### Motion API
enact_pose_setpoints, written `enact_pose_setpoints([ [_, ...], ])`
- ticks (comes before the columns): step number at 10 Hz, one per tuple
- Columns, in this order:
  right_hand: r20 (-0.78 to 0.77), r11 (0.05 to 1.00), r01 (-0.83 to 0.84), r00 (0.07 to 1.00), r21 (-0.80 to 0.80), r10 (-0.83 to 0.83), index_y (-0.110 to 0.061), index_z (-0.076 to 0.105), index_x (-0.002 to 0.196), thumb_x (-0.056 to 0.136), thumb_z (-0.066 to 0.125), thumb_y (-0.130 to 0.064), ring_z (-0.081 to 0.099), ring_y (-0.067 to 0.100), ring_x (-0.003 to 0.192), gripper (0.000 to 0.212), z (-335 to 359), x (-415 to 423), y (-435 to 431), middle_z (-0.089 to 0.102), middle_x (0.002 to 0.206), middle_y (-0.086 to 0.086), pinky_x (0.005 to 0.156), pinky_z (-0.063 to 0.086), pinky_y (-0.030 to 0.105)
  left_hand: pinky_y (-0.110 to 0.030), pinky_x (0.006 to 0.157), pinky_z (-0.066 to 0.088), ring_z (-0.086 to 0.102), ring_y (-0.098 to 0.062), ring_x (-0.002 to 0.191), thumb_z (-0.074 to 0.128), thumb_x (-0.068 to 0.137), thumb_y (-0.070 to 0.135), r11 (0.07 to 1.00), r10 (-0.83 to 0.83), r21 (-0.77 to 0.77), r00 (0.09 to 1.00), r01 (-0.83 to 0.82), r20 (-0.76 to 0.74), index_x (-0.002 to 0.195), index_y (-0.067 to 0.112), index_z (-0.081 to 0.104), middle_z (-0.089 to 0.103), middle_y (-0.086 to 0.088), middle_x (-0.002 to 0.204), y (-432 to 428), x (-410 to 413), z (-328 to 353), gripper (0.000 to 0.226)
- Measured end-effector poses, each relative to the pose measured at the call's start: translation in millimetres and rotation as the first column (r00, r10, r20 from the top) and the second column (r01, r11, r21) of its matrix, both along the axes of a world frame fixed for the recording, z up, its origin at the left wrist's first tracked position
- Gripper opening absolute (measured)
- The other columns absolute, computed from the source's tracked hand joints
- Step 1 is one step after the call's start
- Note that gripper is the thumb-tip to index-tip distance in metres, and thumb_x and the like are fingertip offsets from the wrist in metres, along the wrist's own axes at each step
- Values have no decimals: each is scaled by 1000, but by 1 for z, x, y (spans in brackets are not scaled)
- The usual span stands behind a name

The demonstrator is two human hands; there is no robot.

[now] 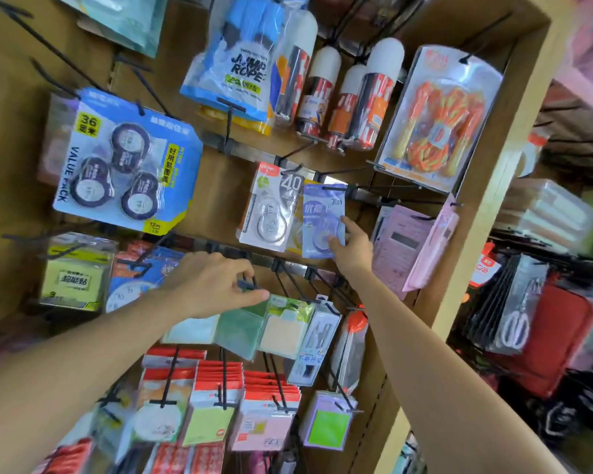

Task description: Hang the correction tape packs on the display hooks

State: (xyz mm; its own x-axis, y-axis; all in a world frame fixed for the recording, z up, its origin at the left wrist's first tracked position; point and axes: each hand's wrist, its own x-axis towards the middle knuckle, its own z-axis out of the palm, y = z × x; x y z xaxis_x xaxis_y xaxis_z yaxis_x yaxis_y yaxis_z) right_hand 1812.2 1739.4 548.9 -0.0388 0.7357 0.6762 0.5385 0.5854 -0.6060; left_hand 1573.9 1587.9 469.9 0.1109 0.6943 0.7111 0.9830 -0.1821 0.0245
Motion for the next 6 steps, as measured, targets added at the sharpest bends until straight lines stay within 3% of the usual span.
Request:
enact_pose_setpoints([
  [1, 83, 998, 53, 995, -22, -51, -30, 41, 148, 95, 63, -29, 56, 30, 123, 58, -1, -5, 7, 60, 136, 6, 92, 45, 34, -30, 64, 43, 68, -15, 88, 7, 58, 105, 1000, -8, 17, 1000, 8, 7, 110, 43, 60, 74, 15, 90, 2, -1, -1, 97],
  [2, 265, 994, 81, 963, -77, -58, -33, 42, 147, 88, 70, -34, 62, 26, 107, 65, -5, -6, 1, 67, 117, 5, 84, 47, 31, -31, 67, 46, 68, -17, 88, 7, 57, 104, 1000, 7, 8, 1000, -7, 9, 112, 43, 61, 74, 13, 89, 2, -1, -2, 98],
  [3, 490, 989, 93, 872, -115, -25, -28, 46, 145, 88, 71, -37, 60, 27, 111, 63, -14, 2, -12, 64, 119, 5, 92, 50, 35, -31, 66, 44, 68, -17, 88, 15, 61, 104, 1000, 21, -13, 1000, -21, 17, 112, 43, 63, 74, 12, 89, 3, -1, -4, 93],
  [4, 627, 987, 108, 779, -120, -9, -23, 61, 131, 91, 66, -38, 63, 31, 106, 44, -21, 15, -29, 67, 117, 7, 88, 51, 36, -30, 67, 47, 68, -16, 88, 16, 62, 100, 999, 45, -29, 999, -44, 10, 111, 42, 65, 74, 11, 90, 2, 2, -3, 90],
  [5, 720, 996, 72, 694, -56, -9, -22, 69, 113, 92, 62, -40, 64, 26, 89, 28, -23, 30, -57, 70, 97, 4, 78, 55, 39, -30, 71, 50, 69, -15, 91, 16, 61, 99, 998, 60, -37, 998, -59, 23, 110, 41, 66, 75, 11, 92, 0, 0, -1, 91],
  [6, 777, 999, 36, 629, 8, -29, -22, 69, 114, 94, 61, -33, 66, 24, 89, 25, -22, 46, -87, 72, 100, 3, 79, 55, 37, -30, 73, 47, 69, -16, 95, 16, 60, 97, 999, 49, -24, 999, -49, 21, 107, 40, 68, 76, 12, 95, -6, 6, 6, 90],
])
